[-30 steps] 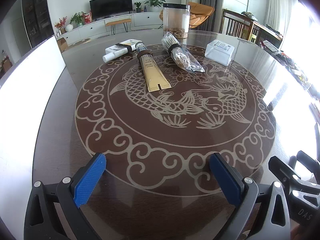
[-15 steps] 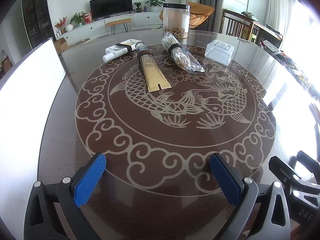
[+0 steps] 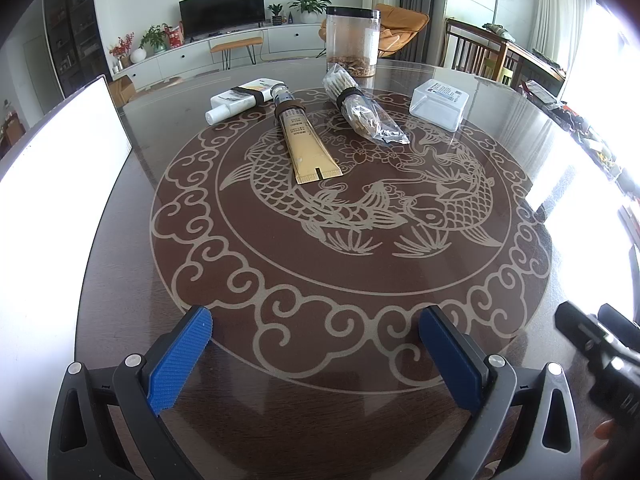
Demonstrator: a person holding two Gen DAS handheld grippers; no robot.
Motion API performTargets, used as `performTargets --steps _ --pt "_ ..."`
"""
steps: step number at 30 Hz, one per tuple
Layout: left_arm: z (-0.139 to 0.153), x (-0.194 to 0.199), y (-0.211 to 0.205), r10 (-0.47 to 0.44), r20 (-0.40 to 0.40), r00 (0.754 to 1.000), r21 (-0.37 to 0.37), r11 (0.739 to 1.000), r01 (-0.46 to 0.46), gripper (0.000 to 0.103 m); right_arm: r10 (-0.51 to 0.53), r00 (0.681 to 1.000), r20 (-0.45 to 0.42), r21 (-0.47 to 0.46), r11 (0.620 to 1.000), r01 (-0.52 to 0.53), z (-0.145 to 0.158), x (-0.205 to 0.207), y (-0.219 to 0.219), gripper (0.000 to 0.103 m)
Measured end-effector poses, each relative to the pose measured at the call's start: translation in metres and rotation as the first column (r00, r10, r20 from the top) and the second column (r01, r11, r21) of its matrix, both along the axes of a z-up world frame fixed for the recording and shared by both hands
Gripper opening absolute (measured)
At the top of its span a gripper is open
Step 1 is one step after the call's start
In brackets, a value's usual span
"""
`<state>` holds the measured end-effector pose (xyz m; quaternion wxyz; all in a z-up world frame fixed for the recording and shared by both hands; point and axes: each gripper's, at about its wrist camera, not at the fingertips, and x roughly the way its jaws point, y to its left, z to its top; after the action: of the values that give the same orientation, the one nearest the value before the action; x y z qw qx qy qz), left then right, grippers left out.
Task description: Organize objects
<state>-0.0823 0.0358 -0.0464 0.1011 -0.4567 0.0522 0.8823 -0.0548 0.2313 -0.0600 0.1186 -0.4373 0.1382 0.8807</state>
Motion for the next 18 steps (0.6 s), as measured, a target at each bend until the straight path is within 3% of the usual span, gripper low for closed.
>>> performTargets --steps 18 --pt "0.0008 0.0001 -0.0005 0.001 0.002 1.000 0.002 1.000 -0.001 0.103 0.010 1.000 0.002 0.005 1.000 -0.010 -0.0012 -0.0007 -0.0044 0.100"
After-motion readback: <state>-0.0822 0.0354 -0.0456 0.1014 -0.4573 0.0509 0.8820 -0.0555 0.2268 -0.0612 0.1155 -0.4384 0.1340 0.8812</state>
